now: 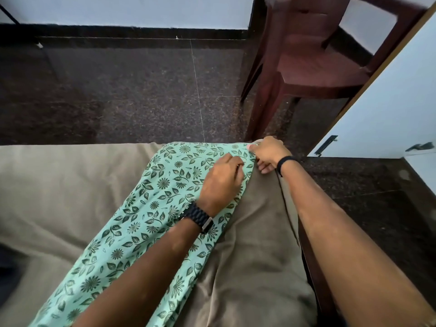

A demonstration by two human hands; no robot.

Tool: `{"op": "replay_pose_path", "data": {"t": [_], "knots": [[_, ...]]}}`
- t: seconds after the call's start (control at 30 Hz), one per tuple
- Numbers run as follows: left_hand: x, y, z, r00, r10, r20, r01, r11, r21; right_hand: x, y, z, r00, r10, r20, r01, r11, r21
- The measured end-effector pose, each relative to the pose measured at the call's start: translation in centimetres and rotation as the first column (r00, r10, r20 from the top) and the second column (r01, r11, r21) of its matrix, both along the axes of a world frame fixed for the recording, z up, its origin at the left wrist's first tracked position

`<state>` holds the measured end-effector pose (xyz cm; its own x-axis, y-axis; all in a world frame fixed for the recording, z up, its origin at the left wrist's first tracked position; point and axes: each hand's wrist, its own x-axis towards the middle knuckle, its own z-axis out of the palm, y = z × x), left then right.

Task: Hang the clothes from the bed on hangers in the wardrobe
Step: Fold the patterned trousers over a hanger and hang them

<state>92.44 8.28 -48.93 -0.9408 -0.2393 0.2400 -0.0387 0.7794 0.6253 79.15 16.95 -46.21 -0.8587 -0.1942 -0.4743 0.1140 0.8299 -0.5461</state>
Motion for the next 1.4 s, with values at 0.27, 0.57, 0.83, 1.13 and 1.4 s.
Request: {"op": "replay_pose_path", "data": {"t": [0.27,0.57,0.83,1.13,1.4], "knots": [[1.0,-2.0,-1.8,0.993,0.103,-0.065,-0.106,0.993,-0.053,0.3,-1.6,-0.3,0.757,-0.131,0.641,0.598,0.533,-0.598],[1.9,-1.3,-2.8,0.981,0.174,-0.086,-0.177,0.984,-0.035,-2.4,-3.3,-0.7,0.719,-0.025,0.694,0.544,0.643,-0.540],[1.6,-1.4,-3.8,0.990,0.139,0.026,-0.128,0.958,-0.256,-4.4,-5.5,-0.2,0.786,-0.134,0.603,0.567,0.544,-0.618],[1.0,-1.8,-4.3,0.990,0.082,0.110,-0.047,0.956,-0.289,-4.6,-3.6,5.0,0.806,-0.131,0.577,0.580,0.369,-0.726],[-3.3,-3.4,0.8,0.972,0.079,0.219,-0.100,0.991,0.085,-1.0,-2.4,9.1,0.804,-0.106,0.584,0.583,0.334,-0.741]]}}
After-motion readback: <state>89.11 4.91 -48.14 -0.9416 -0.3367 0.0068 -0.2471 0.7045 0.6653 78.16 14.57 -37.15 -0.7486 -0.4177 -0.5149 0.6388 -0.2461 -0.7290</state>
